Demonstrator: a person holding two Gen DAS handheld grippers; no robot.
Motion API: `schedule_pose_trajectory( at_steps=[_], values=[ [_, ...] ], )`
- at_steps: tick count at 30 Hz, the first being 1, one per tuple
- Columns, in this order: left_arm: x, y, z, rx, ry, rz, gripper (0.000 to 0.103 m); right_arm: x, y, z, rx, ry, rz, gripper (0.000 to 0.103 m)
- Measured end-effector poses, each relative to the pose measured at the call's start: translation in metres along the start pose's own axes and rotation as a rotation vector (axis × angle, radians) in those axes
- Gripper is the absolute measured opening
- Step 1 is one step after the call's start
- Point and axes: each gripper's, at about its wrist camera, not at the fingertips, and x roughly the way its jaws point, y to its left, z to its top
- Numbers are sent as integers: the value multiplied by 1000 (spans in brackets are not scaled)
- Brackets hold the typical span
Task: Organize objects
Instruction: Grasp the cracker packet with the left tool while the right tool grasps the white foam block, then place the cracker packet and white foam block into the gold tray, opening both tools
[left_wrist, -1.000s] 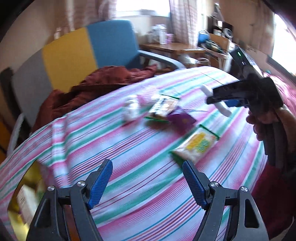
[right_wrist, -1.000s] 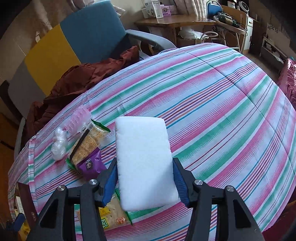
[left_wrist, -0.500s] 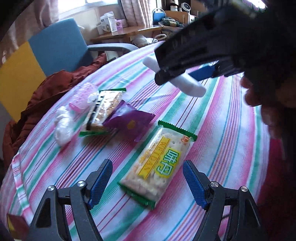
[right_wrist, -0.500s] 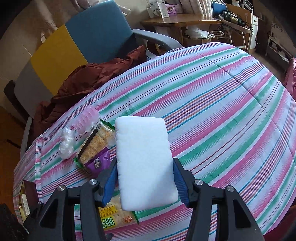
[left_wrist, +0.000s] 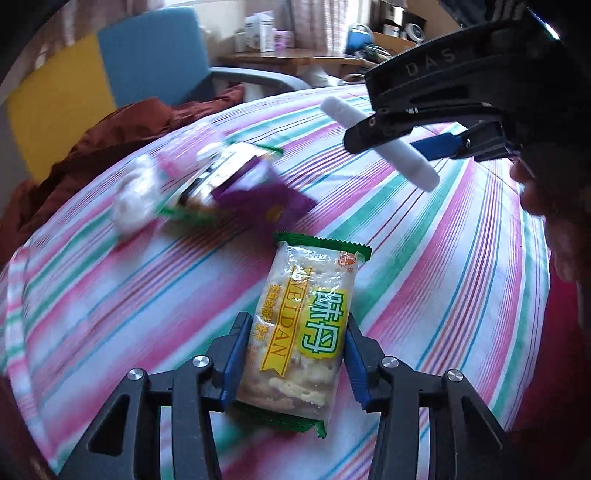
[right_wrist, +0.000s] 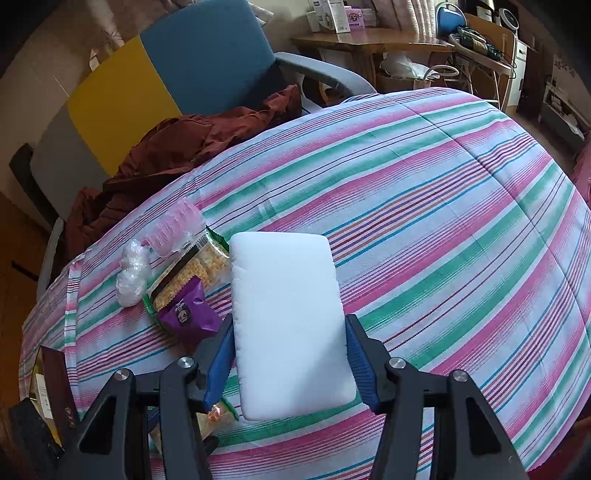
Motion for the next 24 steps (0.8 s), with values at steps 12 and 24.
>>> schedule_pose_trajectory(
  at_steps=[12, 24],
  values=[
    [-61, 23, -66, -174, -9, 70, 48, -6, 22, -4, -100, -38, 35, 57],
    [-152, 63, -82, -276, -165, 240, 48, -21, 48, -13, -219, -114, 76, 57]
  ],
)
